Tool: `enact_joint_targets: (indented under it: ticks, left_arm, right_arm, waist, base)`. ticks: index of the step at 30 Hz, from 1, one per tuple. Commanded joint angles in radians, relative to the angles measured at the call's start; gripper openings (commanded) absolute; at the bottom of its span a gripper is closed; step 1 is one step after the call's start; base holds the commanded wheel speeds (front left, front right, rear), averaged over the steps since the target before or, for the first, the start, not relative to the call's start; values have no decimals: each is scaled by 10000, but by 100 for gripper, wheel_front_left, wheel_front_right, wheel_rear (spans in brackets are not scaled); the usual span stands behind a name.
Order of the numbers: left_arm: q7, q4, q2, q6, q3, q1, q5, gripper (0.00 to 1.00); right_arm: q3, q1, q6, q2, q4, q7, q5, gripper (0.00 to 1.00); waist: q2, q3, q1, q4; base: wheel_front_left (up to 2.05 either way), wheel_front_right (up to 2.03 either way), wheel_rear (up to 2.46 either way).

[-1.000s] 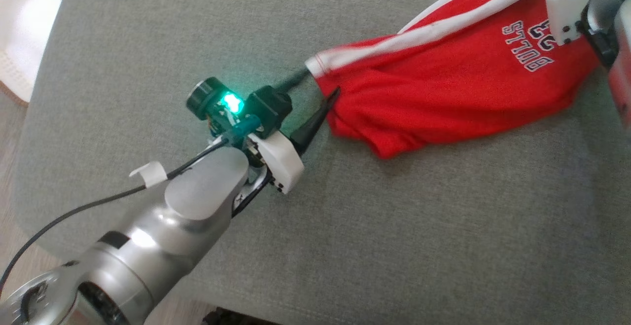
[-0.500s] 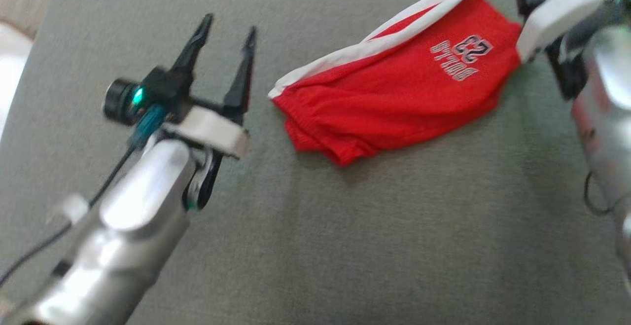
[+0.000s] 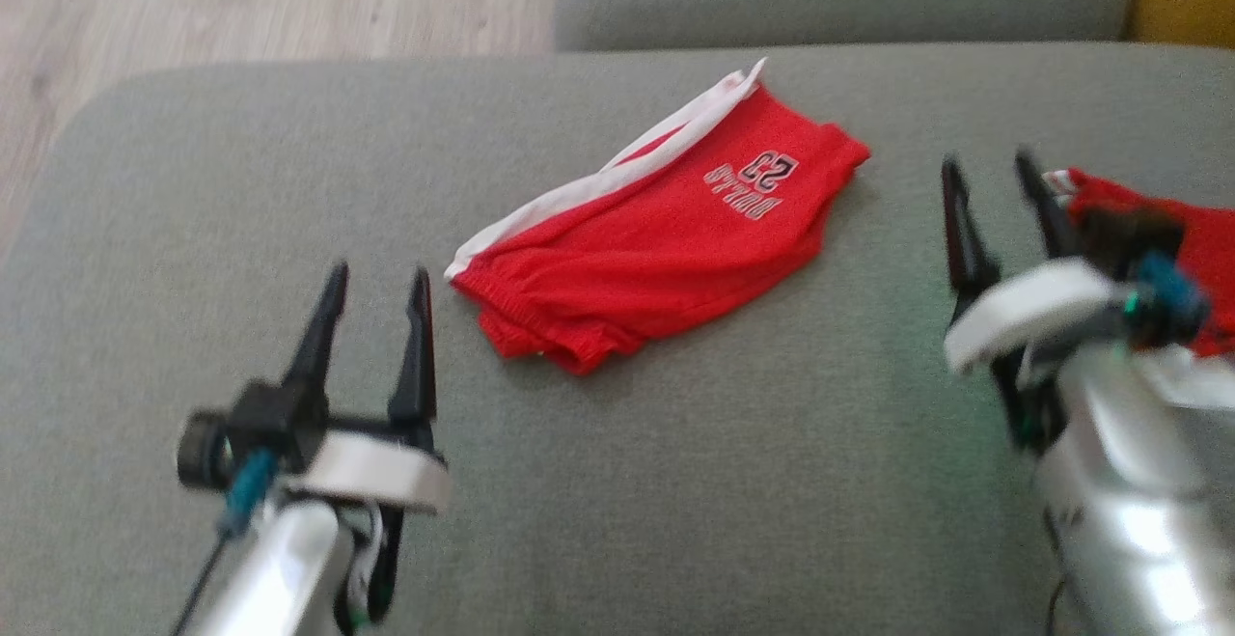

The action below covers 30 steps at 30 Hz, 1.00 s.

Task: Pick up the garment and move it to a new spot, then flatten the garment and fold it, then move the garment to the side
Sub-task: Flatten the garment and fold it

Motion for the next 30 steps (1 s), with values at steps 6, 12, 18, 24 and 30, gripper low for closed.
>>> enact_joint_targets:
  ticks: [6,12,18,24,30]
  left_arm:
    - [-79,-540,-336,-201,935,1035,710,100]
    - [-79,-637,-829,-618,1416,1597,1271,100]
    - [-79,-565,-1126,-1071,1703,1325,1722,100]
    - [-79,-352,-1478,-1463,1810,863,2054,100]
    - [-80,-135,-1852,-1793,1834,380,2283,100]
  right_arm:
    - [-623,1570,-9,714,-998,-59,-475,100]
    - [-1269,2328,-9,1021,-1723,356,-786,100]
    - [-1628,2065,-9,1156,-2409,1074,-758,100]
    - [-2028,1012,-9,1231,-2418,2154,-35,100]
    - [-2817,-347,-9,1254,-1430,3201,823,100]
  waist:
    - [-1,-666,3,-427]
    - [-1,-594,3,-284]
    - [-1,4,3,152]
    - [-1,894,3,787]
    - [-1,1543,3,1601]
  base:
    - [0,0,0]
    - [0,0,0]
    - [0,0,0]
    - [0,0,0]
    - [0,0,0]
